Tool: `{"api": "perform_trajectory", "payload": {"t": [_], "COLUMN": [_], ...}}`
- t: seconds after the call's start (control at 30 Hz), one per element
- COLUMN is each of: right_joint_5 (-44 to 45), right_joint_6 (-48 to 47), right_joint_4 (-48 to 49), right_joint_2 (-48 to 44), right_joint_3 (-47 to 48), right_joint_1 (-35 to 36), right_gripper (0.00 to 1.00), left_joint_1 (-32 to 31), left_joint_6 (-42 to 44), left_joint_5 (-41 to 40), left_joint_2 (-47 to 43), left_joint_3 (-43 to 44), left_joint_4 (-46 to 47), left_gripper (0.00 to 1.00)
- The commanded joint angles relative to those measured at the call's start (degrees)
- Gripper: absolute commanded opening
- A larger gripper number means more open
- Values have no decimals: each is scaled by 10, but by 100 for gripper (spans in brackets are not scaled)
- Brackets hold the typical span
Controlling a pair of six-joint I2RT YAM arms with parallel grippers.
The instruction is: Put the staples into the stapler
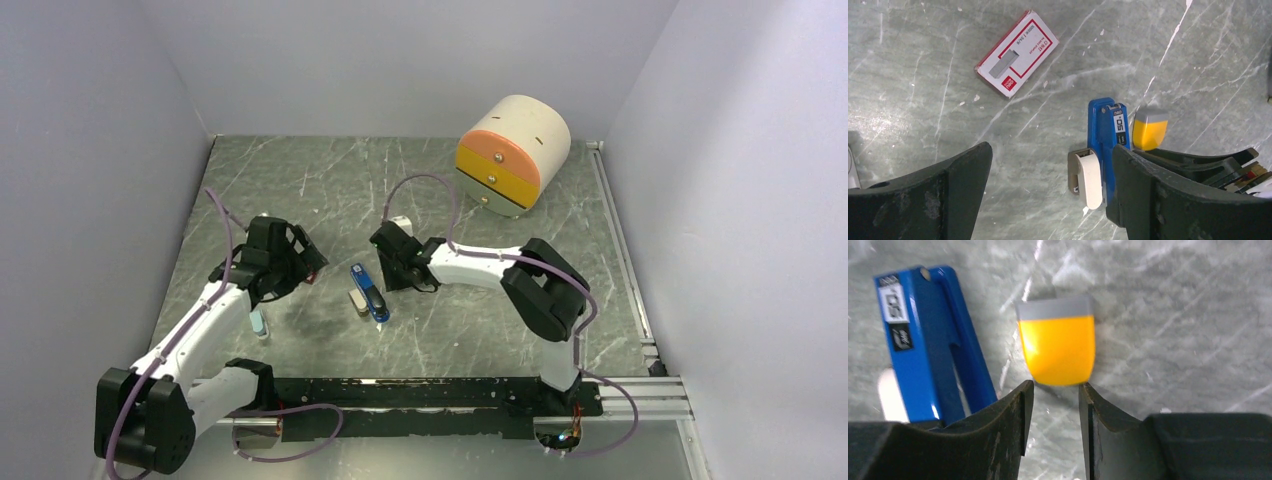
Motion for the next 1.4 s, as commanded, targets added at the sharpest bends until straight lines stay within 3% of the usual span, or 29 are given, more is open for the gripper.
{"api": "perform_trajectory", "payload": {"t": [0.0,0.3,0.63,0.77,1.03,1.37], "right_joint_5": [27,122,104,82,-4,-19], "right_joint_6": [-13,-30,-47,-69,-65,-73], "right_joint_4": [-13,1,53,64,77,69], "right_joint_2": [38,160,300,249,60,-65], "right_joint_3": [47,192,356,340,193,90], "right_joint_1": [3,-13,-78,-81,-89,-90], "right_gripper": [43,38,41,47,62,66], "left_joint_1": [5,5,7,9,12,14], "left_joint_6": [-9,-8,-5,-6,-74,-104], "left_joint_5": [-24,-36,-54,-60,-94,-114], "left_joint_2": [12,28,86,107,113,231], "left_joint_3": [-2,-16,4,16,-17,45], "left_joint_4": [41,61,55,52,87,104], "left_gripper": [94,93,96,97,97,97]}}
